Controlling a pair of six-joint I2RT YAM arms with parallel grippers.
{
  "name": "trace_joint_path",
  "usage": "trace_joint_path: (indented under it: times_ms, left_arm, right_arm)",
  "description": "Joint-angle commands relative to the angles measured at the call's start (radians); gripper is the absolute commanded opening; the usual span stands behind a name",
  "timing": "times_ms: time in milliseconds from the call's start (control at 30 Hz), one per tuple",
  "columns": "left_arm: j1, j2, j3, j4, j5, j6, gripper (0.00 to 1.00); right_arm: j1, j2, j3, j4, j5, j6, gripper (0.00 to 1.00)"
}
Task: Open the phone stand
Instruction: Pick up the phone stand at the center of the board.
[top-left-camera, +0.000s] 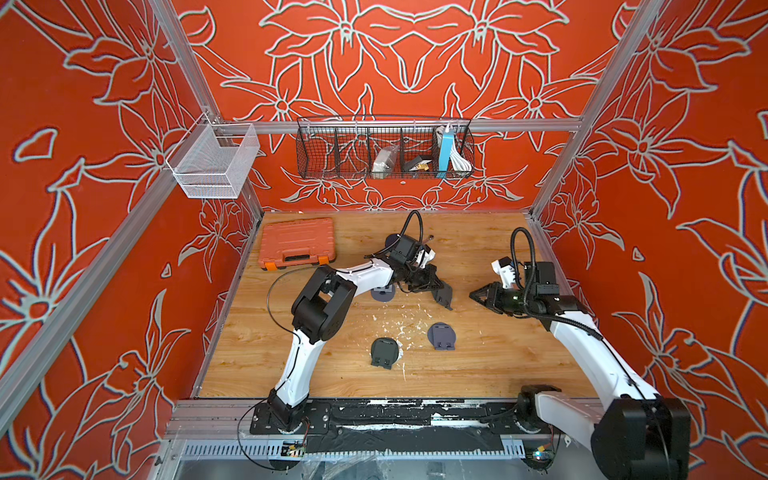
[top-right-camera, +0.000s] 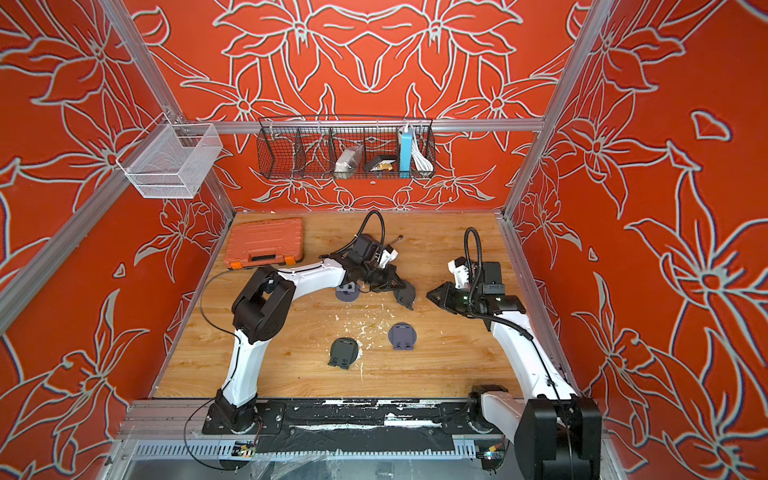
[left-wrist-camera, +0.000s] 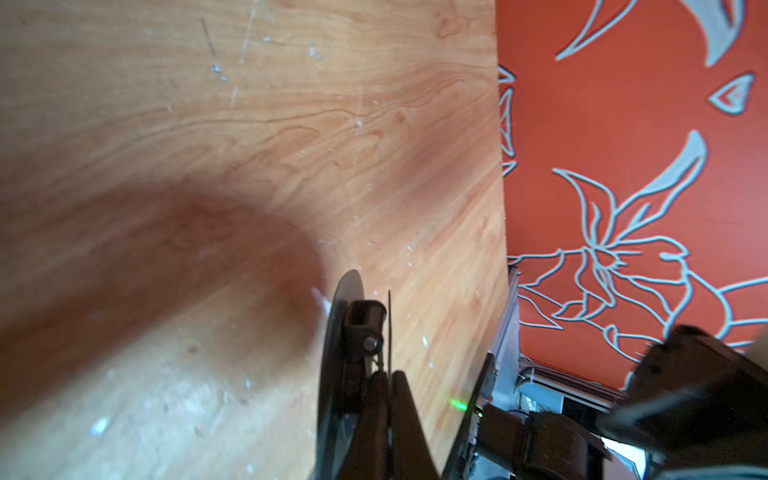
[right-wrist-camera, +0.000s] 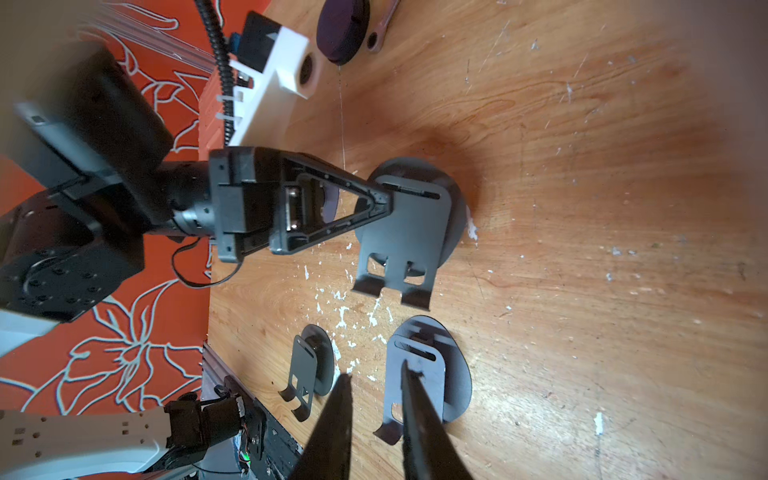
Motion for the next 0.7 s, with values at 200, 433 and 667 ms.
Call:
trace_joint_path:
  times_ms: [200, 433, 667]
  left_arm:
    - [0.068, -0.350, -0.262, 0.366, 0.125, -0.272, 0.00]
    - [0.079, -0.509, -0.425, 0.420, 0.152, -0.278, 0.00]
    - [0.080, -0.570, -0.514, 0.531, 0.172, -0.348, 0.00]
  right_arm:
    - [-0.007, -0.089, -0.101, 0.297, -0.264, 0.203, 0.32]
    - [-0.002, -0.178, -0.167, 0.589, -0.337, 0.437, 0.35]
    - [0.077, -0.198, -0.176, 0.608, -0.300, 0.452, 0.37]
